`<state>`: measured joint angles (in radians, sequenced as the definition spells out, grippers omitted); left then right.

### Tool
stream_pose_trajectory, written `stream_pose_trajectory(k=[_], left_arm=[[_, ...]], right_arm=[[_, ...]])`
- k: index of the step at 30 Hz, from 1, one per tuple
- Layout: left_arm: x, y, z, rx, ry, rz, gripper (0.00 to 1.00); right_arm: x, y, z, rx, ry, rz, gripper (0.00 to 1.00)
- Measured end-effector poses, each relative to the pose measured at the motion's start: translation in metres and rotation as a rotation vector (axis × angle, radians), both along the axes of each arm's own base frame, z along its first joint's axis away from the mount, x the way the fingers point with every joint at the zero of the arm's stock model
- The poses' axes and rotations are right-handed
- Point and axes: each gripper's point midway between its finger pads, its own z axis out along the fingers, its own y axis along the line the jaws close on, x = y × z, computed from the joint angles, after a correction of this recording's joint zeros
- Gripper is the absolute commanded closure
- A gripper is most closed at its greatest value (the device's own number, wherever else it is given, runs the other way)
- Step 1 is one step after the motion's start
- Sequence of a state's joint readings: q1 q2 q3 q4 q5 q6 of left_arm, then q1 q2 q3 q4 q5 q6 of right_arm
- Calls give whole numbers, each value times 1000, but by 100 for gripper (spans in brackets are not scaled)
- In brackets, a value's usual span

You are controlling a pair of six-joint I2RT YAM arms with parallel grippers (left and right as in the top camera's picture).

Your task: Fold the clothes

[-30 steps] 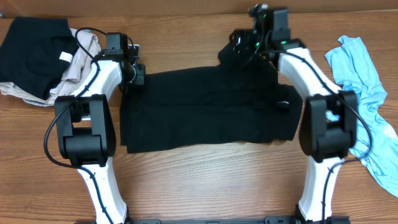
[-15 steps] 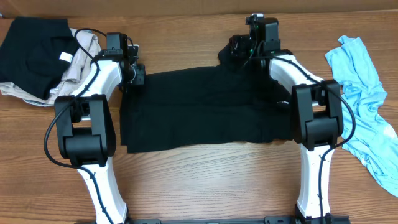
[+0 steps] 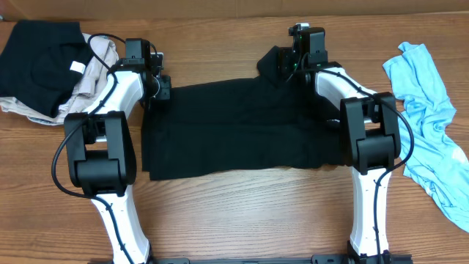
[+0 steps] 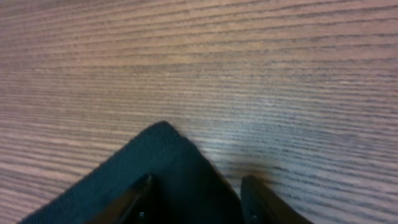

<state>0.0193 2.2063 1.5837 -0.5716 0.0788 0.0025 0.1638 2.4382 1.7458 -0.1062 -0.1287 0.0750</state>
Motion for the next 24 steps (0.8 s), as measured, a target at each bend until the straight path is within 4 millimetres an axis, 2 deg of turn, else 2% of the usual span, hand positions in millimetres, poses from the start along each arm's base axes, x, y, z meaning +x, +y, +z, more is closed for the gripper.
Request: stream_pose_trajectory(k=[3,4,6,8,14,18,21,24], left_arm=[[0,0,0,0,0,0,93],[0,0,0,0,0,0,94],[0,0,0,0,0,0,96],[0,0,0,0,0,0,96],[1,1,2,4,0,2,96],[-1,2,5,8,25,4,96],[3,2,18,10,35,5,96],[11,2,39,10,23,5,96]], right_arm=[[-3,0,-2,-23,14,14,64],[-4,0,-3,-33,18,22,70],[-5,-1,-3,-56,22,32,87],[-6,-2,-5,-75,30,26,92],[-13,-7,-2,-104,85,19,96],[-28,-13,3,-124,193,18,96],[-36,-21,20,-133,258,10,96],[-41,-34,61,-134,283,-10,96]])
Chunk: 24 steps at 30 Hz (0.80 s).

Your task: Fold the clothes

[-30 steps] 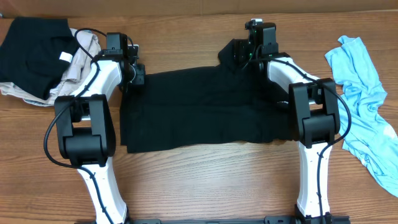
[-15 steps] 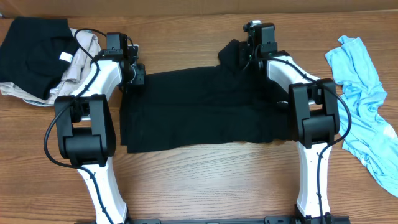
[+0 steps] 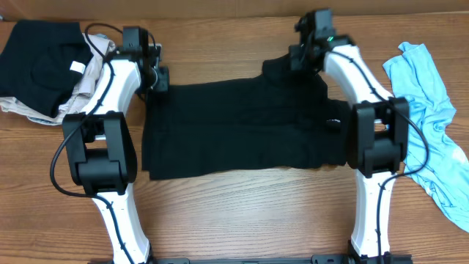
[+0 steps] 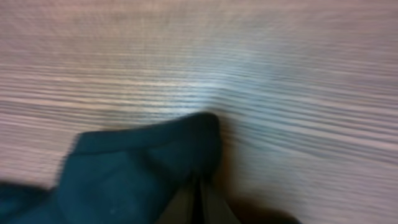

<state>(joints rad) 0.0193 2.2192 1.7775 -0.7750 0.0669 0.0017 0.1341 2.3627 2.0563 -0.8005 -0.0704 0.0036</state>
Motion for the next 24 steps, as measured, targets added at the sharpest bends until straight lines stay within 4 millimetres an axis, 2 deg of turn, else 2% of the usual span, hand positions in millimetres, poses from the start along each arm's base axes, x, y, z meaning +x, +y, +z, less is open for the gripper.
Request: stream_pose_trajectory(k=[5,8,10,14,19,24], left_arm=[[10,1,35,4,-24,1,96],[12,1,51,4,-30,1,96],[12,1,66,3,-32,1,96],[10,1,77,3,-25,1,96],[-7,0,72,2,48,0,96],[-28,0,67,1,137,0,96]], right_arm=[[-17,-30,67,7,13,-47,96],[-37,-47,91,38,50,-69,96],[-50,-54,95,64,94,-78,96],[-78,-60,90,141,217,-87,96],[-111,-59,84,185,356,-93,96],[-123,-57,82,187,408,-95,96]])
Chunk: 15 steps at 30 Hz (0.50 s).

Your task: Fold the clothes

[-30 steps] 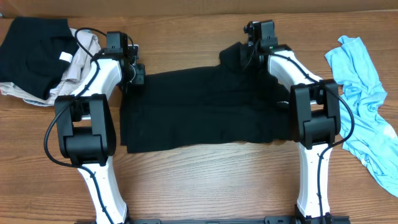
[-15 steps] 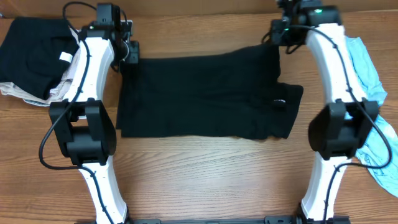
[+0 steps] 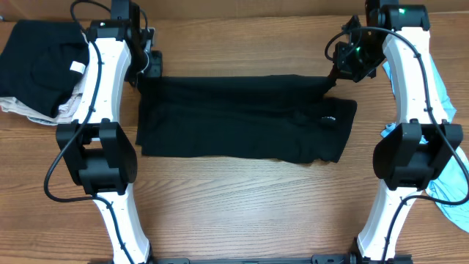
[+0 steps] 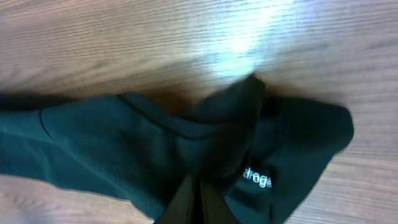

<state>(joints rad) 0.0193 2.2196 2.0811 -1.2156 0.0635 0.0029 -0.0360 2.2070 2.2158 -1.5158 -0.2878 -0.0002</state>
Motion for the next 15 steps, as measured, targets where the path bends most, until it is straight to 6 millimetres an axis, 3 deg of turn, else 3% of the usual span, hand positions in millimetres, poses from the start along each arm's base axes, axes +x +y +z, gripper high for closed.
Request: stream_pose_trajectory(k=[4,11,15], left_arm=[[-15,0,-3,-2,61,0,96],[-38,1,-5,4,155,1,96],[-42,7,-6,39,172,6,96]], right_arm=[[-20,-1,4,-6,64,0,96],[-48,2,30,-45,29,-14,96],[-66,10,12,-52,13,-31,96]])
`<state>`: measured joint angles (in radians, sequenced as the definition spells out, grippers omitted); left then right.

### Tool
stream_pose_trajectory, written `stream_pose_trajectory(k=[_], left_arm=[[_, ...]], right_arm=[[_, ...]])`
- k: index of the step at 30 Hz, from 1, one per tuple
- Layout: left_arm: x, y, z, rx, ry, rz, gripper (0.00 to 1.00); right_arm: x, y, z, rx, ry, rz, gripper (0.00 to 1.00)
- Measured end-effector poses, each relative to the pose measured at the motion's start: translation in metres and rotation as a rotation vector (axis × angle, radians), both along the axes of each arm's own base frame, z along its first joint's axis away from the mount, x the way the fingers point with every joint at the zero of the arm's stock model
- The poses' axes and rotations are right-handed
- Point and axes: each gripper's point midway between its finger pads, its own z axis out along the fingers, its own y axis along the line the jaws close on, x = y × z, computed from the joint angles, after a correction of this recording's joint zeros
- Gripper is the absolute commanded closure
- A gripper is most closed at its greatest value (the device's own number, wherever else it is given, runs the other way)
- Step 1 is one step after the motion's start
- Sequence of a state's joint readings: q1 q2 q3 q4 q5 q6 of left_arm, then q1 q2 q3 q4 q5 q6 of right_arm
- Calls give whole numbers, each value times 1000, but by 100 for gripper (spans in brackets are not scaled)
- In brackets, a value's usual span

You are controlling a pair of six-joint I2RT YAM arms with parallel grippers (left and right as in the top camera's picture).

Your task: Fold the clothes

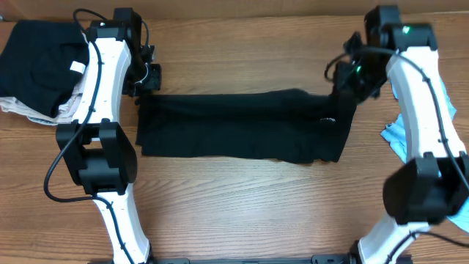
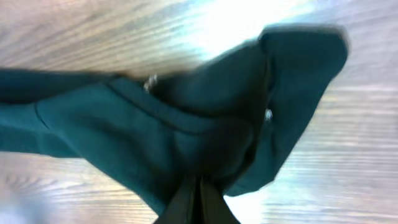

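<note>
A black garment [image 1: 242,125] lies stretched out as a long band across the middle of the table. My left gripper [image 1: 141,82] is at its upper left corner and looks shut on the cloth there. At the upper right corner my right gripper [image 1: 343,82] is shut on the cloth, which hangs from it a little above the table. In the right wrist view the dark cloth [image 2: 186,124] drapes down from my right gripper [image 2: 200,193], whose jaws are pressed together on a fold.
A pile of black and beige clothes [image 1: 44,66] sits at the far left. A light blue garment [image 1: 399,132] lies at the right, partly hidden by my right arm. Bare wooden table [image 1: 242,213] runs along the front.
Both grippers have come slightly toward the front with the garment's back edge. The garment's band is narrower now. My right arm now covers more of the light blue garment.
First both grippers sat at the back edge of the black garment lying flat, the right one open round a corner. Then the right gripper was shut on that corner. Later both held the edge further back and wider apart, and now the garment is a narrower band.
</note>
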<state>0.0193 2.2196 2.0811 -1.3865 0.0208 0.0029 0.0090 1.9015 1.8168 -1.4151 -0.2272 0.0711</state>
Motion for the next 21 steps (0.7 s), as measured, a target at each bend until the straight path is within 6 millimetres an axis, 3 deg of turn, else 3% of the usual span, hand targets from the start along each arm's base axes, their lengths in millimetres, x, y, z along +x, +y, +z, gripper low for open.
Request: stream_pose_trajectory(k=[6,8,9,10,12,13,16,21], left_arm=[[-2,6,-19,34,14,1,96],[-5,6,-32,37,27,1,95],[-7,7,-38,39,34,1,89],[-11,7,-45,40,48,1,82],[-14,7,-59,42,54,1,65],[-15,8,-66,44,60,3,57],[-22,9,-79,53,77,13,43],[-24,10,-81,59,87,23,41]], right_arm=[[-38,-2,-76,-4,124,-55,96],[-48,-3,-88,-4,159,-67,96],[-53,-4,-94,-4,178,-76,96],[-55,-5,-95,-4,182,-79,92],[-55,-8,-97,-3,186,-97,71],[-55,-11,-97,-6,186,-103,66],[-56,-20,-97,-12,194,-130,64],[-60,-27,-96,-14,215,-152,64]])
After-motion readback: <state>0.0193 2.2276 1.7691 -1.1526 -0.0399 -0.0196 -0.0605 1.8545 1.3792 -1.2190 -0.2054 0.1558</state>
